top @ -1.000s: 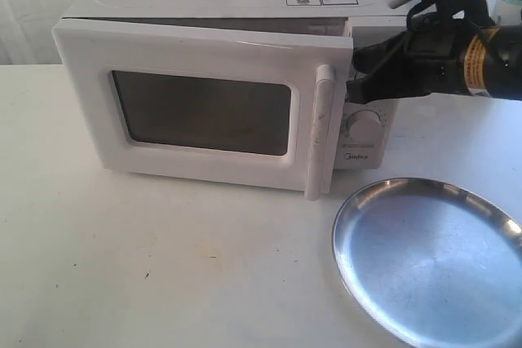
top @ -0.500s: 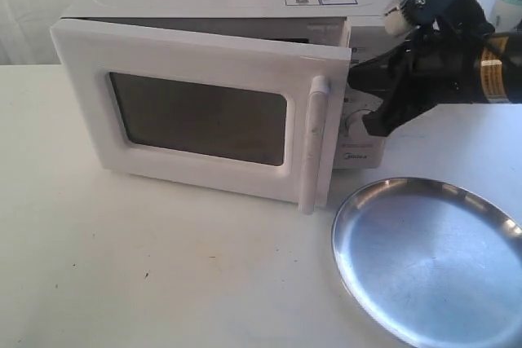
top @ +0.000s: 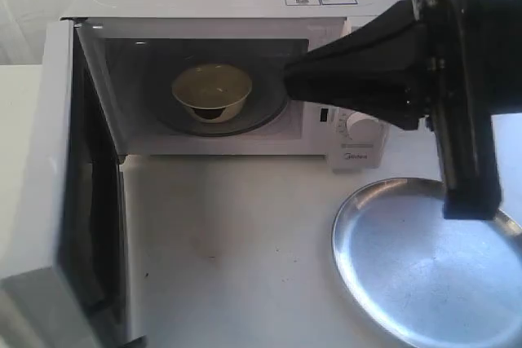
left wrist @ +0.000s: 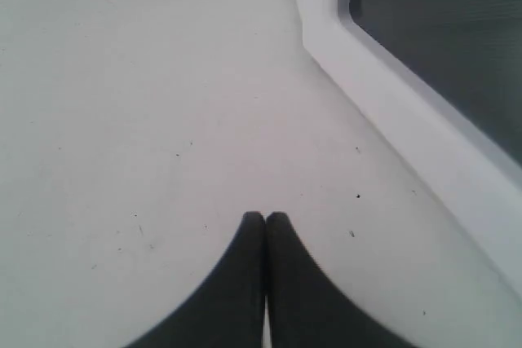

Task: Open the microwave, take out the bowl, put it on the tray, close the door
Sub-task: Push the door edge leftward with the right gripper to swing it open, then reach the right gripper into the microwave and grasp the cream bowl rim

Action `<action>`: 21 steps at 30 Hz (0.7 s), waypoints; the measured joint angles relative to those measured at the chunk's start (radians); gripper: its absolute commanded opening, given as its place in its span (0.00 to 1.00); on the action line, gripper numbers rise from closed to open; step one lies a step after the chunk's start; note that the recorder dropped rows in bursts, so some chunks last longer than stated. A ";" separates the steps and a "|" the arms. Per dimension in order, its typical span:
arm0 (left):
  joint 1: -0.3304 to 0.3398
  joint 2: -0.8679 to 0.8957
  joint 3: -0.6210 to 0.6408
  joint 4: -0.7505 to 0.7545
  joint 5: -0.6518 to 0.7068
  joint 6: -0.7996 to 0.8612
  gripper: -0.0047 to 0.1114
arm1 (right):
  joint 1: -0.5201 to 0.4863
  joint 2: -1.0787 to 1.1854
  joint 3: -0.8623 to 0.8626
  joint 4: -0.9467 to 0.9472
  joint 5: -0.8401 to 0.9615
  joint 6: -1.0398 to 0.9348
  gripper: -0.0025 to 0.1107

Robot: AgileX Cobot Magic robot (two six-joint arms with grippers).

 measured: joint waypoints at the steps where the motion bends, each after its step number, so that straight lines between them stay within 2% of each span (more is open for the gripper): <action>1: 0.000 0.000 0.000 0.000 0.000 0.000 0.04 | 0.000 0.021 0.009 0.003 0.067 0.005 0.02; 4: 0.000 0.000 0.000 0.006 -0.002 0.000 0.04 | 0.000 0.122 0.026 0.101 0.233 -0.013 0.02; 8: 0.000 0.000 0.000 0.001 -0.002 0.000 0.04 | 0.010 0.289 0.028 0.322 0.295 -0.147 0.10; 12: 0.000 0.000 0.000 0.002 -0.002 0.000 0.04 | 0.072 0.480 0.026 0.534 0.303 -0.378 0.30; 16: 0.000 0.000 0.000 0.002 -0.002 0.000 0.04 | 0.174 0.670 -0.019 0.709 0.307 -0.751 0.54; 18: 0.000 0.000 0.000 0.002 -0.002 0.000 0.04 | 0.213 0.737 -0.048 0.763 0.311 -0.889 0.61; 21: 0.000 0.000 0.000 0.002 -0.002 0.000 0.04 | 0.262 0.817 -0.114 0.843 0.324 -1.009 0.61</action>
